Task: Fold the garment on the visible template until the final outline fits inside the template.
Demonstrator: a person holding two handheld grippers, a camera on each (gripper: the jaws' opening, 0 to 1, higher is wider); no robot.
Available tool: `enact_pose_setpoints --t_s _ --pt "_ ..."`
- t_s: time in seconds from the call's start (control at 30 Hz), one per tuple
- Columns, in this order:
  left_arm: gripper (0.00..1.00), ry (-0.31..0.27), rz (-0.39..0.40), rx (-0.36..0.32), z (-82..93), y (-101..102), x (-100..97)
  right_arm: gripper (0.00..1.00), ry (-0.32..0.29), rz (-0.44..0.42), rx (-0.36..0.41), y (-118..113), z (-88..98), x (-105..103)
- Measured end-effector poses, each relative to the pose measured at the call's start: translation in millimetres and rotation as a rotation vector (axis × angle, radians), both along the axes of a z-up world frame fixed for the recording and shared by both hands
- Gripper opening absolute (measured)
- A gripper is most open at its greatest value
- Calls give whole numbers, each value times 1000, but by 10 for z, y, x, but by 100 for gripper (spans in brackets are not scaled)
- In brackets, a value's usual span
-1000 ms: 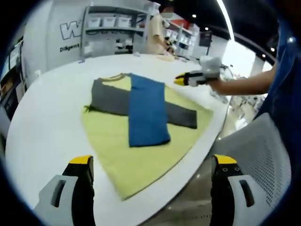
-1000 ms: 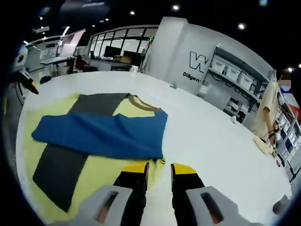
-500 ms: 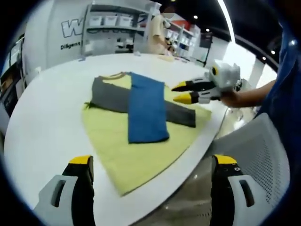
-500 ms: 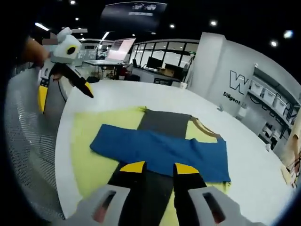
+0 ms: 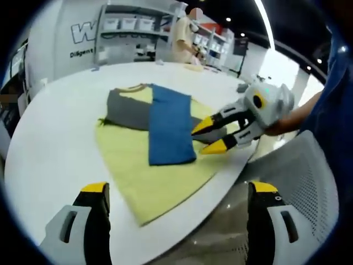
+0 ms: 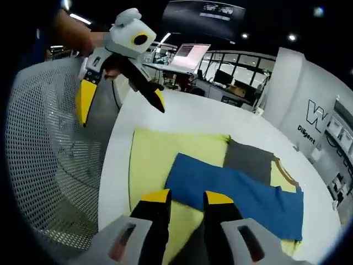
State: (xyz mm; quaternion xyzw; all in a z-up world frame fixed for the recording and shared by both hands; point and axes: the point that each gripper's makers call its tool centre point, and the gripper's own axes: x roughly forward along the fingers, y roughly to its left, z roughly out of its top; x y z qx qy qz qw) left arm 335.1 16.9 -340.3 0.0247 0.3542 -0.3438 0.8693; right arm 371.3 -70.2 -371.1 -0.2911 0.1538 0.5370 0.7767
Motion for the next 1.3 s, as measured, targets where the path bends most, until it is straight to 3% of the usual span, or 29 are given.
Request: enact_pose_setpoints --t_s 0.13,0.23,0.27,0.93,1.07,1.17,1.3 --pt "99 1 1 0 -6 7 -8 14 -2 37 -37 56 -98 -35" --pt "99 1 1 1 -8 10 -13 1 11 52 -45 83 -126 -63" --pt "99 1 2 1 -9 14 -12 0 8 58 -53 86 -140 -72" --pt "99 -2 -7 3 -12 12 -18 0 74 16 61 -82 178 -149" --pt "99 -1 -11 8 -22 14 -21 0 70 18 52 -68 153 -151" --pt "99 7 -23 17 -47 8 -36 0 85 47 -8 -66 -11 -198" --pt "99 11 -37 27 -71 -3 -50 3 114 68 -10 -45 -56 -293"
